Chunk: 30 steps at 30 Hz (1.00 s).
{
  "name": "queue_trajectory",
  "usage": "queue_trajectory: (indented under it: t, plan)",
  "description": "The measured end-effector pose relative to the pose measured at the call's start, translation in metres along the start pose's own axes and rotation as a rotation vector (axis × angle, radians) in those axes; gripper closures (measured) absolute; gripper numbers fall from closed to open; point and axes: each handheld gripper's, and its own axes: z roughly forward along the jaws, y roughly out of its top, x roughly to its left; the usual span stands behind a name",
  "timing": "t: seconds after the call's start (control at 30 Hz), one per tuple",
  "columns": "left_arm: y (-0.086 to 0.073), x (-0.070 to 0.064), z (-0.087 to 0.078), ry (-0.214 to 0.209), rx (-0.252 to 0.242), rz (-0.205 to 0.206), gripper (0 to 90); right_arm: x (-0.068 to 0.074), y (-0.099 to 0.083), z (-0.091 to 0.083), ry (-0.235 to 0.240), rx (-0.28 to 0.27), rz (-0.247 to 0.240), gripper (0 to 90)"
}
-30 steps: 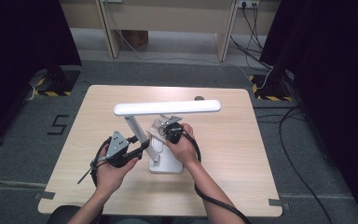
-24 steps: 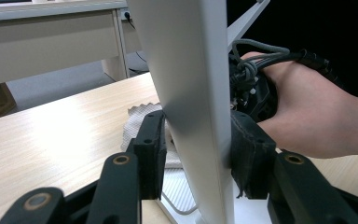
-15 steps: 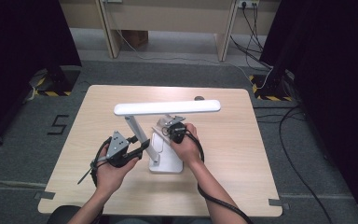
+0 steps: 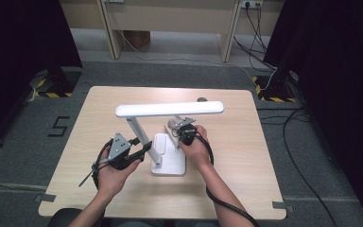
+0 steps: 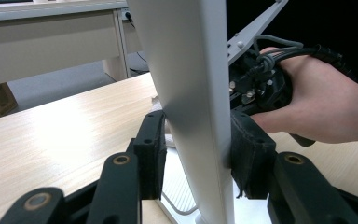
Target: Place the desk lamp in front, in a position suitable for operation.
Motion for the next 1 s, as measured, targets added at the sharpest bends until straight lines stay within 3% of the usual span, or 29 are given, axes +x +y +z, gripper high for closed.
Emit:
queue_trajectory:
  t: [0.17,0.5,0.7,1.0]
  plan:
    - [0.000,0.000,0.000,0.001,0.000,0.001,58.8,-0.007,-0.006,-0.003,-0.012,0.005,0.013,85.0]
    - [0.000,0.000,0.000,0.001,-0.001,-0.005,58.9,-0.011,-0.016,-0.006,-0.013,0.024,-0.009,85.0]
    - [-0.001,0.000,-0.001,0.005,0.000,0.000,58.8,-0.004,-0.024,-0.016,0.005,0.031,-0.024,85.0]
    - [-0.001,-0.001,-0.001,0.006,0.000,0.001,58.7,0.014,-0.044,-0.040,0.083,0.074,-0.036,85.0]
